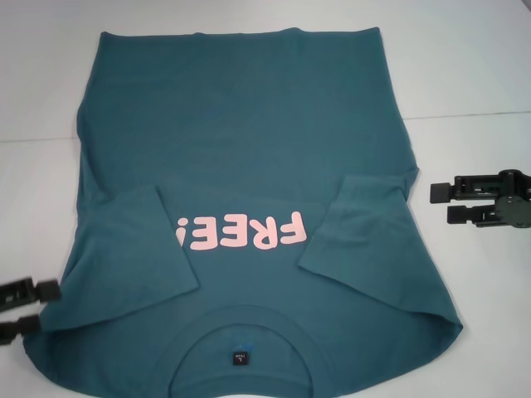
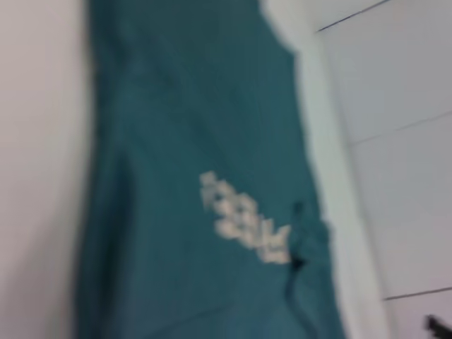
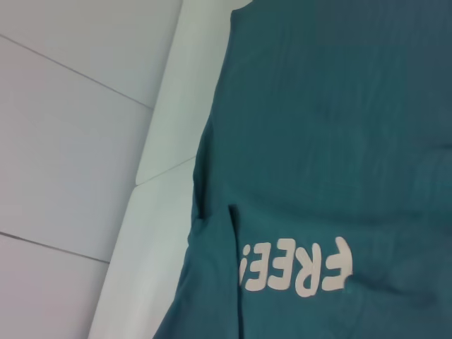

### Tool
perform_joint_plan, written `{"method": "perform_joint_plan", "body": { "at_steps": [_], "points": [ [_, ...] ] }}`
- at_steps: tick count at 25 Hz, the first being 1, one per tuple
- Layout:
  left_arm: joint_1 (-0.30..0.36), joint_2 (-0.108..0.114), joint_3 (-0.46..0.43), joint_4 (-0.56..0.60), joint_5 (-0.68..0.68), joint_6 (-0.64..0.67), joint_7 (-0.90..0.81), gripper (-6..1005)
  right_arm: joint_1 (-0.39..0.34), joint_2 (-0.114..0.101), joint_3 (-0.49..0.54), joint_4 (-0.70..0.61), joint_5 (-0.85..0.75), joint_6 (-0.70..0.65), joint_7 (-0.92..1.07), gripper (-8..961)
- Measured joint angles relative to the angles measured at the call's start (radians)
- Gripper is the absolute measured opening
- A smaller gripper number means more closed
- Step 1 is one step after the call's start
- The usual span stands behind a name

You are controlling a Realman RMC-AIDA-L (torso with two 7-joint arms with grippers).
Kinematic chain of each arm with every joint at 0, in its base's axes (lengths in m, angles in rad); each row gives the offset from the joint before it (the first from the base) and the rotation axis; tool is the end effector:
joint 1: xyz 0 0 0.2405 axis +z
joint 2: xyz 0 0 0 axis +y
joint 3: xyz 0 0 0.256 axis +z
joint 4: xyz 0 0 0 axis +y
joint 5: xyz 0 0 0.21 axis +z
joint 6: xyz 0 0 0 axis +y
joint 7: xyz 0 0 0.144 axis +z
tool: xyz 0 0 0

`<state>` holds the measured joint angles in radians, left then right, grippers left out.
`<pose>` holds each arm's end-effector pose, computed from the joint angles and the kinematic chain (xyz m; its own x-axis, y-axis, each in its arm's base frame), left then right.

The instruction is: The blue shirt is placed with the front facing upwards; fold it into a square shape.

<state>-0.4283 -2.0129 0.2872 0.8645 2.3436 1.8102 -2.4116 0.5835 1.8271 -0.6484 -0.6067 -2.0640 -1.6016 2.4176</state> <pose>-0.3325 0.2793 0.0857 -0.0632 0.8961 0.4392 0.9746 -0.0392 0.2203 0.2924 0.3585 0.0961 0.1034 -0.9000 -0.4235 -0.9665 -0.1916 0.1710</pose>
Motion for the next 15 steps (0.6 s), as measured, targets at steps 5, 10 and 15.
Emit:
{"method": "perform_joint_plan", "body": {
  "at_steps": [5, 10, 15],
  "points": [
    [-0.002, -0.008, 0.016, 0.046, 0.049, -0.015, 0.081, 940, 0.005, -0.002, -0.003, -0.002, 0.000, 0.003, -0.001, 818],
    [0.014, -0.019, 0.028, 0.077, 0.079, -0.073, 0.094, 940, 0.013, -0.002, -0.002, -0.002, 0.000, 0.006, 0.000, 817],
    [0.016, -0.025, 0.037, 0.067, 0.117, -0.132, 0.093, 940, 0.014, -0.003, 0.001, -0.002, 0.004, 0.010, 0.000, 815]
  ]
}}
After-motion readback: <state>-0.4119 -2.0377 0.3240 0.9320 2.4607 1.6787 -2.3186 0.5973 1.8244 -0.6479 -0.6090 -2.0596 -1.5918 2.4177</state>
